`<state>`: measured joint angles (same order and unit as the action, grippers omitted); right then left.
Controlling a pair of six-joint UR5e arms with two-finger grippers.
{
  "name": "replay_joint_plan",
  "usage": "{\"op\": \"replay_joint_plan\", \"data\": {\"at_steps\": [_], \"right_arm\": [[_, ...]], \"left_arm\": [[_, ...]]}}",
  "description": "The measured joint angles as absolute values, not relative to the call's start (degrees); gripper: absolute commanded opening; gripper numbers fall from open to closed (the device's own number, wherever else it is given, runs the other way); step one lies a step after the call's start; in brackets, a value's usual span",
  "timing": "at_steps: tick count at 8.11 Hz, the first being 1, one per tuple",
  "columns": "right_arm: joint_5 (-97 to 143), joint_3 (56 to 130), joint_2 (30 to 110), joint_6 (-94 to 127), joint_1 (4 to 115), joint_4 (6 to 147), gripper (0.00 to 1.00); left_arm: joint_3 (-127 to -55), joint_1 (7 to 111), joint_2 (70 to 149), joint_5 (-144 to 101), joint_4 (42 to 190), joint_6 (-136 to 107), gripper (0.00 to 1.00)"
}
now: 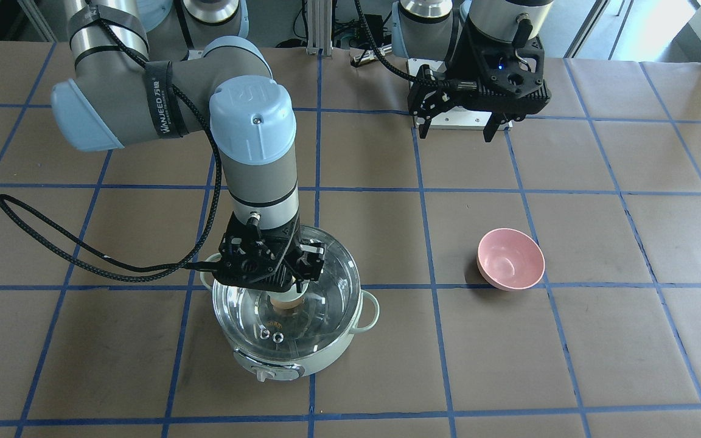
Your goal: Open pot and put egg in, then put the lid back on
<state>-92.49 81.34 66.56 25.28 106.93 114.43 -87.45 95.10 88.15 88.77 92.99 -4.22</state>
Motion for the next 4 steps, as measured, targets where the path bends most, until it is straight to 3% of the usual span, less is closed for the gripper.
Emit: {"op": "replay_joint_plan", "data": {"at_steps": [2,3,4], "right_arm": [[-90.9,81.0,69.3,21.0,103.6,112.9,0.84],[-89.6,81.0,72.2,16.6,100.8,109.5,1.0],[-88.9,81.0,75.5,11.1,97.6,104.9,1.0]], "left_arm": [[-87.5,95.1,88.2,88.8,93.0,-4.2,1.0],[-87.5,95.1,88.2,88.8,93.0,-4.2,1.0],[-87.5,95.1,88.2,88.8,93.0,-4.2,1.0]]}}
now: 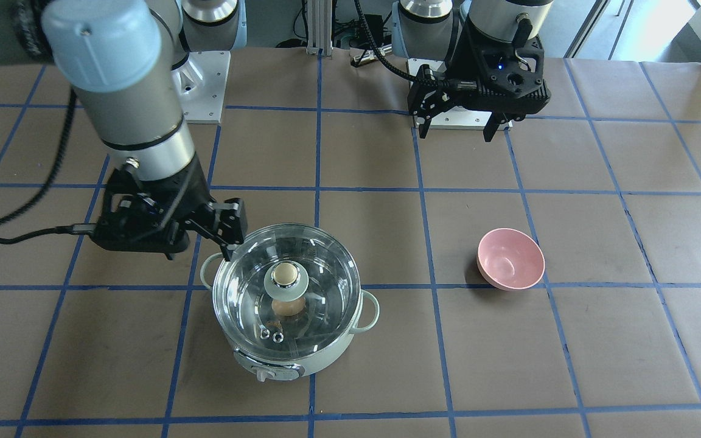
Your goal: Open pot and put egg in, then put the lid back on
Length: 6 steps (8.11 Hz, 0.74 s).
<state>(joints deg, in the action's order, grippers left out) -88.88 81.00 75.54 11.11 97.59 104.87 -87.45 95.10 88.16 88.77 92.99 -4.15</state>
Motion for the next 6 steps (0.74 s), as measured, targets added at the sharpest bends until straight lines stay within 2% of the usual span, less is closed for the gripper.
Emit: {"op": "replay_joint_plan", "data": {"at_steps": [3,6], "right_arm": [[-89.2,81.8,84.6,0.1,91.8,92.3,1.0],[-89.3,82.3,88.1,-6.9,91.1,84.3,1.0]], "left_arm": [[-87.5,95.1,88.2,88.8,93.0,-4.1,1.0],[-87.5,95.1,88.2,88.8,93.0,-4.1,1.0]]}}
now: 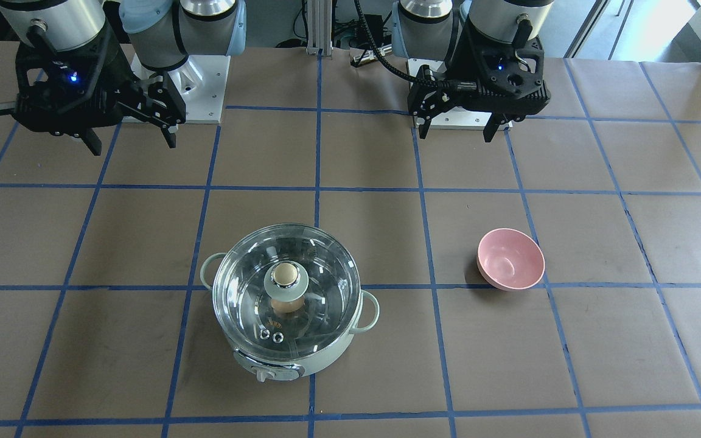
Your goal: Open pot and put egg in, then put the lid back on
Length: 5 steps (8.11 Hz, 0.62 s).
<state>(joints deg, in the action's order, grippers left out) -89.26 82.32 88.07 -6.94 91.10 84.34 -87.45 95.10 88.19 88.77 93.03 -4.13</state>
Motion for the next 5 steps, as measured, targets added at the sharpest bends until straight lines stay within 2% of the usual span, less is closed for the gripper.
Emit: {"op": "replay_joint_plan", "data": {"at_steps": [5], "right_arm": [[-89.3,84.2,88.2,-8.2,89.2,84.4,1.0]], "left_arm": [[-87.5,95.1,88.2,88.8,93.0,-4.1,1.0]]}}
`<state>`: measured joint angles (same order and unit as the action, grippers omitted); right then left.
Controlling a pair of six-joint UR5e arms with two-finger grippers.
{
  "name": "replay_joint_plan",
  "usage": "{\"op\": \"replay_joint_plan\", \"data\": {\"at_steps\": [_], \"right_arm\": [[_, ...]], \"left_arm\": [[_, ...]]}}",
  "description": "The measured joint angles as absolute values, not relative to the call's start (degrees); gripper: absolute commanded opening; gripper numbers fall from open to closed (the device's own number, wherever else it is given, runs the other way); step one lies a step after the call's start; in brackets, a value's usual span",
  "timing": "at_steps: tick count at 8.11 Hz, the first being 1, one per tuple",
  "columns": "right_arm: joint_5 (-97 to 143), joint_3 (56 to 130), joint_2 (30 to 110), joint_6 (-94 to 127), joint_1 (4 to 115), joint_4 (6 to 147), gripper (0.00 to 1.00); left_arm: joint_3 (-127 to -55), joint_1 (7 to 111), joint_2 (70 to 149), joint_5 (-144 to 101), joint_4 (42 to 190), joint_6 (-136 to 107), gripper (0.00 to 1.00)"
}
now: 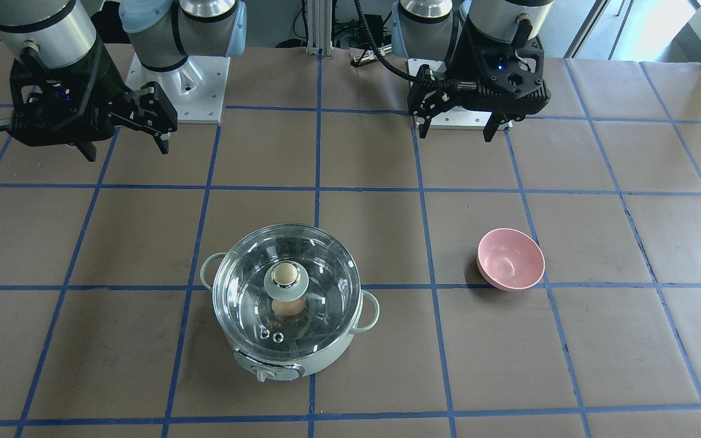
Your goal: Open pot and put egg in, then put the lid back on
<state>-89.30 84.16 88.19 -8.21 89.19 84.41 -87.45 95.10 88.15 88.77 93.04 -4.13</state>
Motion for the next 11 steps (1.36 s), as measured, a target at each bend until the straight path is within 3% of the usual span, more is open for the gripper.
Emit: {"op": "replay_joint_plan", "data": {"at_steps": [11], "right_arm": [[-89.3,84.5,88.2,-8.2,88.3,85.2,1.0]], "left_arm": [[-87.5,95.1,88.3,88.8,93.0,-4.0,1.0]]}}
